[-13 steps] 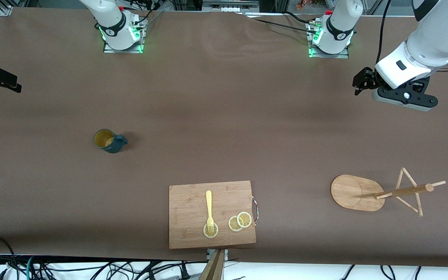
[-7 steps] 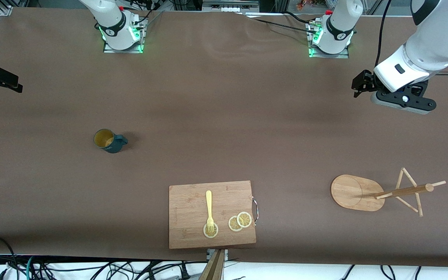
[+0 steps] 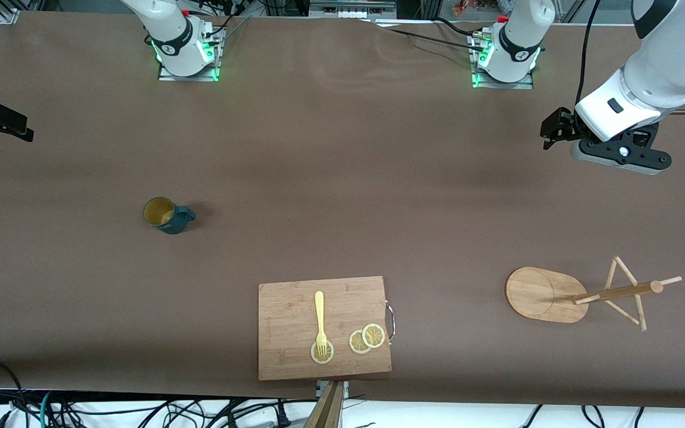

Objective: Pass cup and hang on rack

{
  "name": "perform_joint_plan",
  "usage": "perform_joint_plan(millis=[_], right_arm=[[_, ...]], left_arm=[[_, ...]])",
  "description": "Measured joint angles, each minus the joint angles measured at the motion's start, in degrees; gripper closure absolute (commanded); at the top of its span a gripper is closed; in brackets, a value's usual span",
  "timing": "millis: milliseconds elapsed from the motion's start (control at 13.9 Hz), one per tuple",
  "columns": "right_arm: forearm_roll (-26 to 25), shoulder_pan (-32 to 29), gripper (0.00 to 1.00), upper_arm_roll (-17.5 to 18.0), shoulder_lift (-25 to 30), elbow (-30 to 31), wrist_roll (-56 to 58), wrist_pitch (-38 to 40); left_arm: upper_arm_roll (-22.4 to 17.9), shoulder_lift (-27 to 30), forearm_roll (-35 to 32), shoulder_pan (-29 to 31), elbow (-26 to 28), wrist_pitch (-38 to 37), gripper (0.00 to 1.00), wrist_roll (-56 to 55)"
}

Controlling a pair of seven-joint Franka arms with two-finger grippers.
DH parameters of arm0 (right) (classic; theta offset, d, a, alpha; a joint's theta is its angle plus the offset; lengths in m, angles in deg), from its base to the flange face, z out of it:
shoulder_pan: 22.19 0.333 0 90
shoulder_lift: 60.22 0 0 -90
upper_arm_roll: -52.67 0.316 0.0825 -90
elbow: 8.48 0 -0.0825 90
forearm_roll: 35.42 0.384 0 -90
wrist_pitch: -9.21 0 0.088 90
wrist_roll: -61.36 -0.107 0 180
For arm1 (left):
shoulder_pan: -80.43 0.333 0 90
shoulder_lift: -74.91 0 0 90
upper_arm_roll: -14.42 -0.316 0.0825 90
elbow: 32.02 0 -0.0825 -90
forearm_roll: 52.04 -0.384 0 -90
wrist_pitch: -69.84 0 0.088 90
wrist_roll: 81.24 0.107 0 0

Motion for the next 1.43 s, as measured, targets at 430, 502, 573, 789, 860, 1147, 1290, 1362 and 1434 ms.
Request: perform_joint_plan(millis=[430, 502, 573, 789, 860, 1147, 1290, 1362, 1434], right_arm=[[0.0, -0.22, 0.0, 0.0, -0.13, 0.0, -0.29, 0.0], [0.0, -0.22, 0.0, 0.0, -0.13, 0.0, -0.3, 0.0], [0.0, -0.22, 0.0, 0.0, -0.13, 0.0, -0.3, 0.0], [-0.01, -0.22, 0.0, 0.0, -0.16, 0.0, -0.33, -0.11], [-0.01, -0.22, 0.0, 0.0, -0.23, 0.0, -0.35, -0.11], [-0.29, -0.23, 0.0, 0.0, -1.17, 0.06, -0.37, -0.22], [-0.39, -0.24, 0.0, 0.0, -3.15, 0.26, -0.37, -0.38], [-0.63, -0.24, 0.0, 0.0, -4.58, 0.43, -0.37, -0.68], [-0.75, -0.24, 0.0, 0.0, -6.34, 0.6, -0.37, -1.21]], left_arm=[[-0.03, -0.02, 0.0, 0.0, -0.74, 0.0, 0.0, 0.0], [-0.05, -0.03, 0.0, 0.01, -0.98, -0.02, 0.0, 0.0], [-0.07, -0.04, 0.0, 0.02, -1.13, -0.09, 0.0, 0.0], [-0.08, -0.08, 0.0, 0.03, -1.27, -0.2, 0.0, 0.0], [-0.09, -0.09, 0.0, 0.03, -1.28, -0.22, 0.0, 0.0], [-0.13, -0.12, 0.0, 0.03, -1.33, -0.26, 0.0, 0.0], [-0.11, -0.21, 0.0, 0.03, -1.34, -0.27, 0.0, 0.0], [-0.08, -0.28, 0.0, 0.03, -1.35, -0.27, 0.0, 0.0], [-0.07, -0.35, 0.0, 0.03, -1.36, -0.27, 0.0, 0.0]])
